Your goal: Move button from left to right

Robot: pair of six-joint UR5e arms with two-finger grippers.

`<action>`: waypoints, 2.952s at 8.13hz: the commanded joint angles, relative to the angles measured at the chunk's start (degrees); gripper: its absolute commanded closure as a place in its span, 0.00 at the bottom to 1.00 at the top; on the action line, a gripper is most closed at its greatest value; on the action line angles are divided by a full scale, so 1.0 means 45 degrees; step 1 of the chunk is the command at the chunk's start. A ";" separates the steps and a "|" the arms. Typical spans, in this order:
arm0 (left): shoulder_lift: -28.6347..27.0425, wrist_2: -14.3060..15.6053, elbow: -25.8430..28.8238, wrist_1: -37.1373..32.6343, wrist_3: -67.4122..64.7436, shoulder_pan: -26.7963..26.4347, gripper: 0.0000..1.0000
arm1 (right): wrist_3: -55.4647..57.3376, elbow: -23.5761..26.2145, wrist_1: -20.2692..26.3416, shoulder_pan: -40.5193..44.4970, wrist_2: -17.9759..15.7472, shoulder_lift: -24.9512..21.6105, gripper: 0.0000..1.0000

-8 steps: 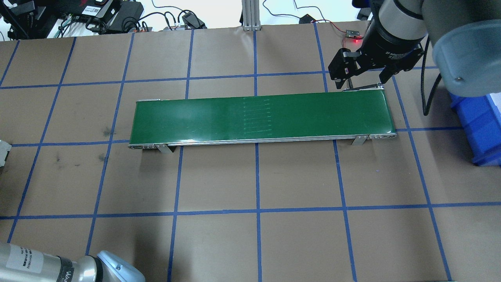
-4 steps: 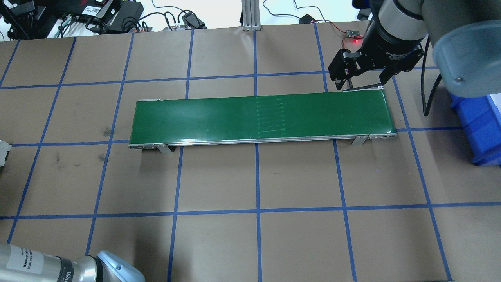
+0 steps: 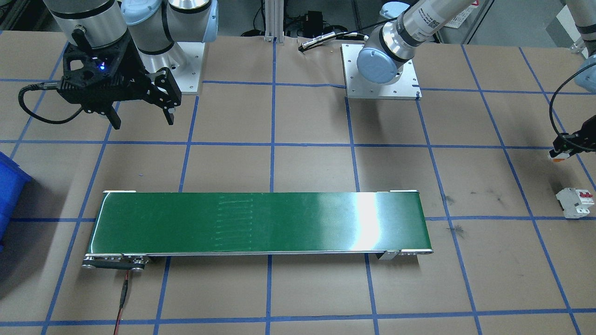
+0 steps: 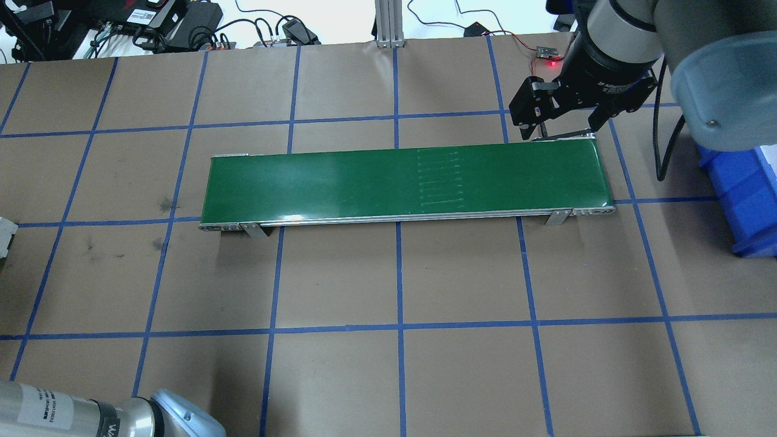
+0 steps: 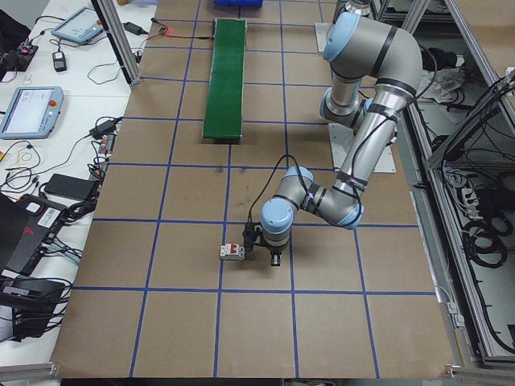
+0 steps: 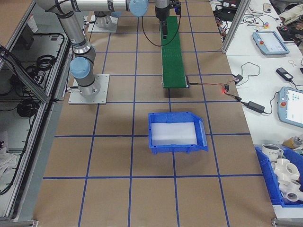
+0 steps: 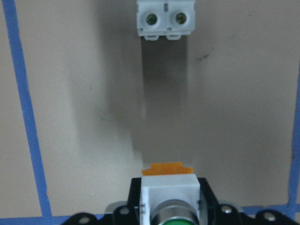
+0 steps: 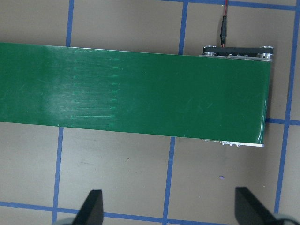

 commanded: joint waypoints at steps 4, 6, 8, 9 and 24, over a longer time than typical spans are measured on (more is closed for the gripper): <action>0.2078 -0.1007 0.0156 -0.1307 -0.2872 -0.3755 1.00 | 0.0010 -0.0019 -0.0152 0.0000 0.0000 -0.0005 0.00; 0.2273 -0.1049 0.0156 -0.1307 -0.5116 -0.5706 1.00 | -0.0010 -0.0039 -0.0173 0.0000 0.0233 -0.0044 0.00; 0.2469 -0.1088 0.0156 -0.1288 -0.7458 -0.7311 1.00 | -0.0029 -0.0019 -0.0134 0.0000 0.0078 -0.0025 0.00; 0.2508 -0.1108 0.0175 -0.1307 -0.8728 -0.8324 1.00 | -0.0029 -0.0019 -0.0057 0.0000 -0.0018 0.0014 0.00; 0.1492 -0.1518 0.0058 -0.1307 -1.2215 -1.2142 0.00 | 0.0205 -0.0058 -0.0153 -0.0019 0.0215 0.0600 0.00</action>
